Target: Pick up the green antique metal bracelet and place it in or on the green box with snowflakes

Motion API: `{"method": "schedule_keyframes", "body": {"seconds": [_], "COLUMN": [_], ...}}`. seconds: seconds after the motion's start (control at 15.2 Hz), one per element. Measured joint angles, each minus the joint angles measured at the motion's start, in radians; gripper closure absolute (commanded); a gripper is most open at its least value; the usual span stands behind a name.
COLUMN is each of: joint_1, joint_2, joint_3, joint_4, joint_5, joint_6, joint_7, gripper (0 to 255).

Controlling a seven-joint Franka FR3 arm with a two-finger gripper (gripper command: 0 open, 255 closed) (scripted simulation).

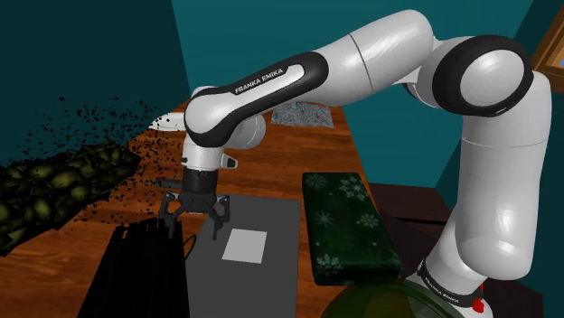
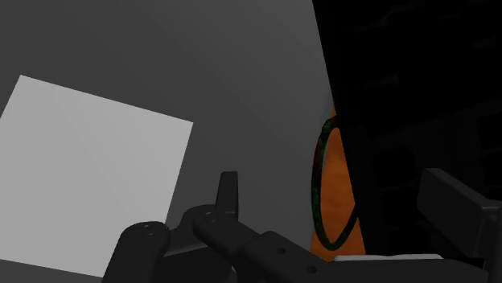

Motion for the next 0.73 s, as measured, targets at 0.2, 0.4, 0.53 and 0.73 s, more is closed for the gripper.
{"method": "schedule_keyframes", "body": {"seconds": [0.2,0.4,0.53,0.73], "joint_1": [-0.005,-0.005,-0.005,-0.004], "joint_2": [0.003,0.004,0.003,0.005], "joint_3": [-0.004,-0.005,-0.005,-0.005], "joint_4": [-0.011,-0.013,-0.013,-0.005], "joint_5": [0.002,0.002,0.002,0.000], "joint_6": [0.006,0.006,0.006,0.000], "joint_7": [-0.002,-0.003,-0.003,0.003], "gripper": [255,255,255,255]}}
